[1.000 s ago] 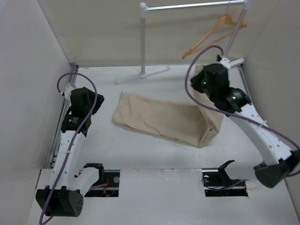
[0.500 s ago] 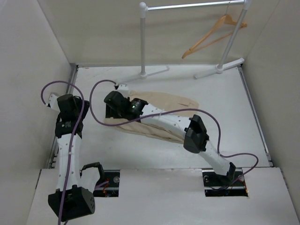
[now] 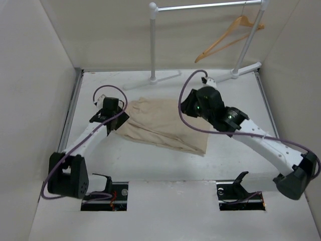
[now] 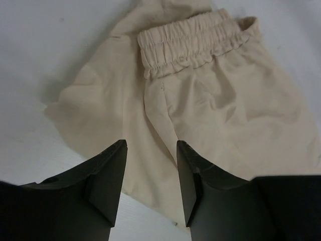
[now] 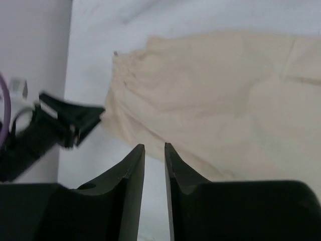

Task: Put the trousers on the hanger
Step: Fold the trousers at the center of the board.

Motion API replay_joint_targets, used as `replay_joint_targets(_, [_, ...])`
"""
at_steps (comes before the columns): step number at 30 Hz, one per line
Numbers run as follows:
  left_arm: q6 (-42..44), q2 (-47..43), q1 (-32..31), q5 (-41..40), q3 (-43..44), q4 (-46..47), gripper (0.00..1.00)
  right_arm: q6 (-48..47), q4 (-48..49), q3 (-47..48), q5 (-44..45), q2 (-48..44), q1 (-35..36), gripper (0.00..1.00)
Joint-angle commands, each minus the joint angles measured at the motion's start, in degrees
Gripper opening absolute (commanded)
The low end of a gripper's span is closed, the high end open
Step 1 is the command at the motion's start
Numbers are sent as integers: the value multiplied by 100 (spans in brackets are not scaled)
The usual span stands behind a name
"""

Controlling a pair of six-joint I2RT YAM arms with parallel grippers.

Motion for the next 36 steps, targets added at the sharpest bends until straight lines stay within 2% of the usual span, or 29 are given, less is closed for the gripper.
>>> replay_joint_targets(1, [66, 647, -110, -115, 117, 765, 41, 5, 246, -1342, -441, -475, 147, 30])
replay_joint_targets(8, [84, 1730, 39, 17, 715, 1267, 38, 374, 264, -2882, -608, -1461, 59, 49])
replay_joint_targets(21, [57, 2099, 31, 79, 706, 1646, 36, 585, 440, -3587, -810, -1708, -46, 51])
replay_joint_targets(22, [57, 2187, 57, 79, 759, 1646, 33, 576, 440, -3604, -828, -1725, -73, 51])
replay_joint_targets(25, [31, 2328, 75, 79, 873, 1655, 16, 533, 431, -3692, -872, -1848, -257, 54])
replay_joint_targets(27, [-21, 2154, 40, 35, 848, 1681, 7, 489, 422, -3814, -881, -1962, -450, 55])
replay_joint_targets(29, [-30, 1786, -4, -96, 804, 1602, 4, 471, 422, -3981, -907, -2111, -669, 56])
replay_joint_targets(36, [-136, 195, -197, -229, 733, 1163, 2, 322, 650, -4518, -1311, -2358, -1539, 69])
